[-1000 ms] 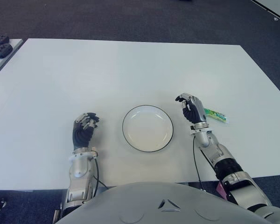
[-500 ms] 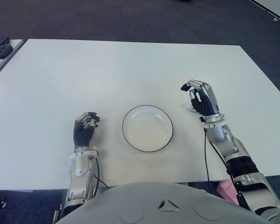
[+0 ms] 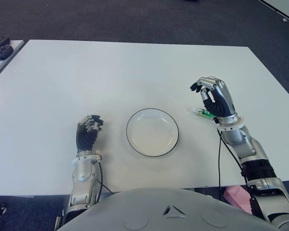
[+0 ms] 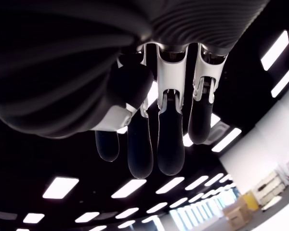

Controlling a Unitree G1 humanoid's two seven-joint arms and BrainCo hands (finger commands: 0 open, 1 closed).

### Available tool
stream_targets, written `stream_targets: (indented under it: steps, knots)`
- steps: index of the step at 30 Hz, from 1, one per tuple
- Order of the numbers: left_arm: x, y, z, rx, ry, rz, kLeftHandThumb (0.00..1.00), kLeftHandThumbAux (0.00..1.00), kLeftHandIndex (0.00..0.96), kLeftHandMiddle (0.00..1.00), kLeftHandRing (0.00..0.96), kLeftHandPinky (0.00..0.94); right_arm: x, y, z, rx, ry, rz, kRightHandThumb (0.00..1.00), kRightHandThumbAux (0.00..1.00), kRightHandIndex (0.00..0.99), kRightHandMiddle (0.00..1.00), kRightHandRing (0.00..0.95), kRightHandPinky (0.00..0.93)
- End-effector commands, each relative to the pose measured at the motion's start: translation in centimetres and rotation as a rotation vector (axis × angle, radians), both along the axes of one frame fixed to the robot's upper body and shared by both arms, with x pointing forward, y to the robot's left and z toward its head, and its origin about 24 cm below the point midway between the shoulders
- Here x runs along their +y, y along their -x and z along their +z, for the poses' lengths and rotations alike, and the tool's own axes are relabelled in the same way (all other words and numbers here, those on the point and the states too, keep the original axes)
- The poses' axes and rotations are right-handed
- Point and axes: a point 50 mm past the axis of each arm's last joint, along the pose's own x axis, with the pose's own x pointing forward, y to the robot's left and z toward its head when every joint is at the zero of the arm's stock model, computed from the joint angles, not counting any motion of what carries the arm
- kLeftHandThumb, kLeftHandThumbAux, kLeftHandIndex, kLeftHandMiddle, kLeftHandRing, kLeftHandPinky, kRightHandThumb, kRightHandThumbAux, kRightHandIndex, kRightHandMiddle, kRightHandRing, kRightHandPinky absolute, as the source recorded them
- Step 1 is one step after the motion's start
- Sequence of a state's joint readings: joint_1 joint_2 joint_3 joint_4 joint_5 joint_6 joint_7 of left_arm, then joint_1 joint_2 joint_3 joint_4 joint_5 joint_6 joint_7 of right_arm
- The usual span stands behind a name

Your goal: Put the toothpaste on the table into the plate.

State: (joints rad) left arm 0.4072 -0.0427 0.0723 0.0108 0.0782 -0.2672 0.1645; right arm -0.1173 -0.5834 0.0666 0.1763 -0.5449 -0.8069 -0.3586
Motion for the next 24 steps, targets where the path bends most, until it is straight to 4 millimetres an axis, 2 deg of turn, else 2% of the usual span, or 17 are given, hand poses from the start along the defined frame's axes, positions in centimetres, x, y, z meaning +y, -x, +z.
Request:
stream_targets:
  steps: [1, 4, 5, 6, 9, 14, 17, 24]
  knots:
    - [0.1, 0.1, -0.6, 0.025, 0.006, -0.006, 0.705, 0.721, 0.429, 0.514, 0.505, 0.506, -0.6, 0.1, 0.4, 0.015, 0.044, -0.049, 1.000, 0.669, 0.398, 0.446, 0.506, 0.491]
    - [0.1, 0.1, -0.6, 0.023, 0.007, -0.006, 0.705, 0.721, 0.429, 0.511, 0.502, 0.509, -0.7, 0.3, 0.4, 0.029, 0.076, -0.075, 0.972, 0.669, 0.414, 0.384, 0.474, 0.506]
    - [0.1, 0.1, -0.6, 0.023, 0.008, -0.006, 0.705, 0.721, 0.429, 0.509, 0.501, 0.507, -0.8, 0.3, 0.5, 0.033, 0.090, -0.085, 0.914, 0.579, 0.351, 0.331, 0.401, 0.436]
    - [0.1, 0.1, -0.7, 0.023, 0.010, -0.006, 0.704, 0.721, 0.429, 0.509, 0.501, 0.506, -1.0, 0.5, 0.5, 0.045, 0.127, -0.110, 0.892, 0.547, 0.328, 0.312, 0.374, 0.411]
    - [0.1, 0.1, -0.7, 0.023, 0.018, -0.005, 0.704, 0.721, 0.428, 0.504, 0.498, 0.499, -2.0, 1.0, 0.3, 0.088, 0.227, -0.181, 0.776, 0.416, 0.161, 0.166, 0.197, 0.242]
    - [0.1, 0.1, -0.7, 0.022, 0.025, -0.001, 0.704, 0.721, 0.428, 0.503, 0.502, 0.502, -3.6, 1.7, -0.2, 0.182, 0.395, -0.297, 0.678, 0.325, 0.029, 0.036, 0.044, 0.087]
    - [0.1, 0.1, -0.7, 0.020, 0.026, -0.001, 0.705, 0.721, 0.428, 0.510, 0.509, 0.504, -3.9, 1.7, -0.3, 0.260, 0.494, -0.363, 0.625, 0.240, 0.009, 0.011, 0.014, 0.028]
    - [0.1, 0.1, -0.8, 0.022, 0.025, 0.004, 0.706, 0.721, 0.429, 0.513, 0.510, 0.520, -4.8, 1.8, -1.1, 0.495, 0.611, -0.485, 0.545, 0.161, 0.000, 0.000, 0.000, 0.001]
